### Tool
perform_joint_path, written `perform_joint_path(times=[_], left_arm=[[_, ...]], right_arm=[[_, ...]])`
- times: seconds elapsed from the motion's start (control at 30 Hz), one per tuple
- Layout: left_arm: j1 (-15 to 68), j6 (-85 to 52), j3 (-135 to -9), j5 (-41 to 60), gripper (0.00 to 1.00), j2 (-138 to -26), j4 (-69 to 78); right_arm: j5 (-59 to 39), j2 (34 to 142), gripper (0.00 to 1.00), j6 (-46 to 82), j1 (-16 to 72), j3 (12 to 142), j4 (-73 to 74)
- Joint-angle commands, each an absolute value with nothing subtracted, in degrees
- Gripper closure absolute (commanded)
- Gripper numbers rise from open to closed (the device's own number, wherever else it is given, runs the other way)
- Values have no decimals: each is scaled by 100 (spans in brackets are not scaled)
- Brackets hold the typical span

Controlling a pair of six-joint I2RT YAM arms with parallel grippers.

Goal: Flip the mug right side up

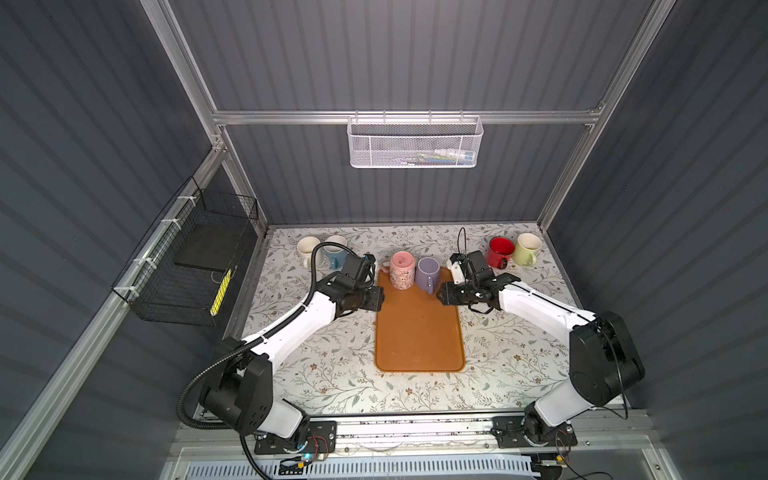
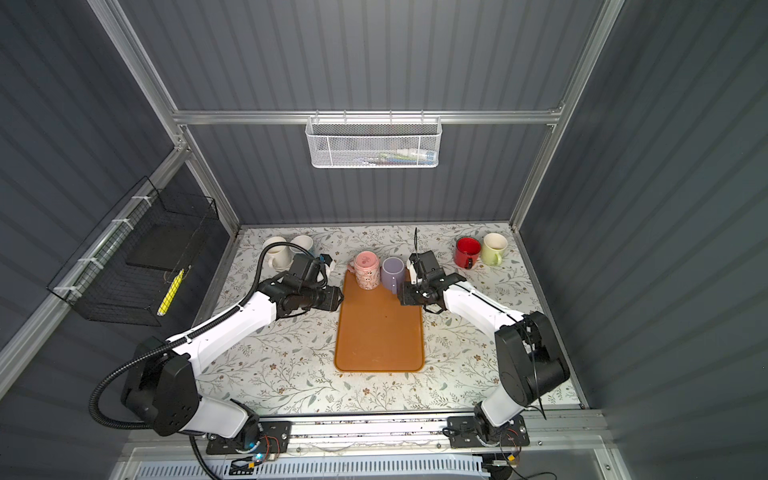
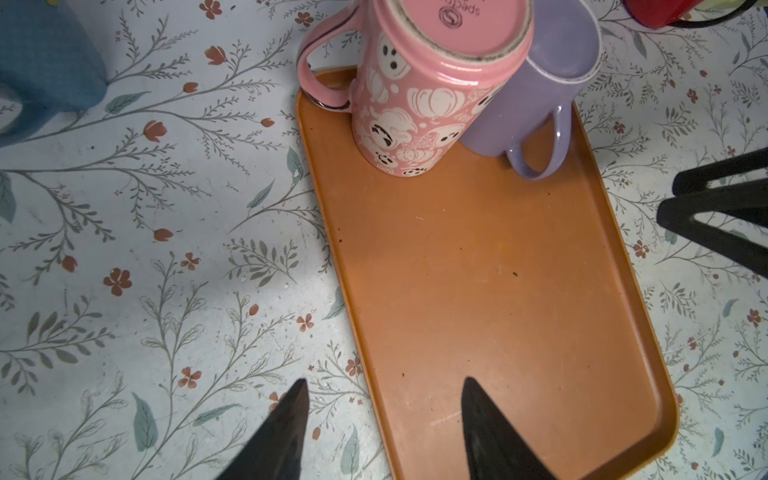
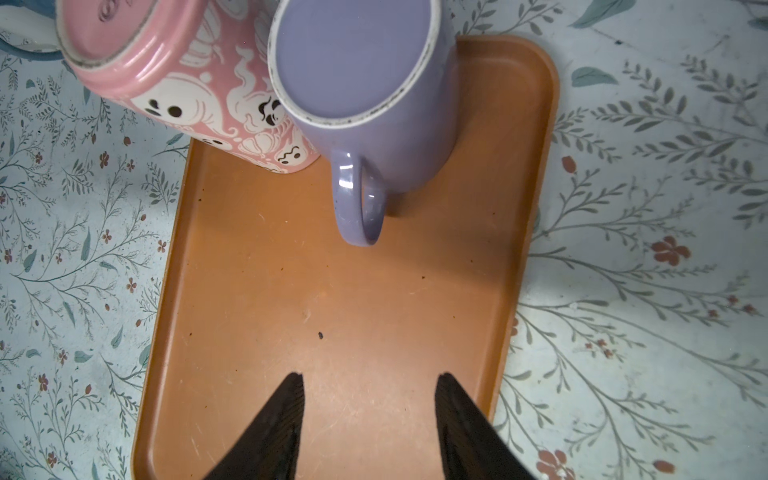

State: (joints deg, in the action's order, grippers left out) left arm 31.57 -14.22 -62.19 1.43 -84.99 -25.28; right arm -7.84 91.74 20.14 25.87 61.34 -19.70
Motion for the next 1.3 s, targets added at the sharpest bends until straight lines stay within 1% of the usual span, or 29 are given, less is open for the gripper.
perform_joint_path(times=[0.0, 0.43, 0.53, 1.0, 1.27], left_arm=[[3181, -1428, -6365, 322, 41, -8549, -2346], [3182, -1417, -6155, 119, 41, -8205, -2610], [3181, -1389, -6175, 97, 42, -8175, -2666], [3182, -1214, -6267, -193, 42, -7980, -3004], [3181, -1179, -6318, -149, 41, -8068, -2985]], right_arm=[[-567, 9421, 47, 2025, 2579, 6385, -1974], [-567, 10442, 43, 2075, 2696, 7315, -2067], [-436, 10644, 42, 2074, 2745, 7480, -2124], [-333, 11236, 43, 2149, 2758, 7813, -2036], [-120, 11390, 44, 2153, 2782, 7928, -2078]])
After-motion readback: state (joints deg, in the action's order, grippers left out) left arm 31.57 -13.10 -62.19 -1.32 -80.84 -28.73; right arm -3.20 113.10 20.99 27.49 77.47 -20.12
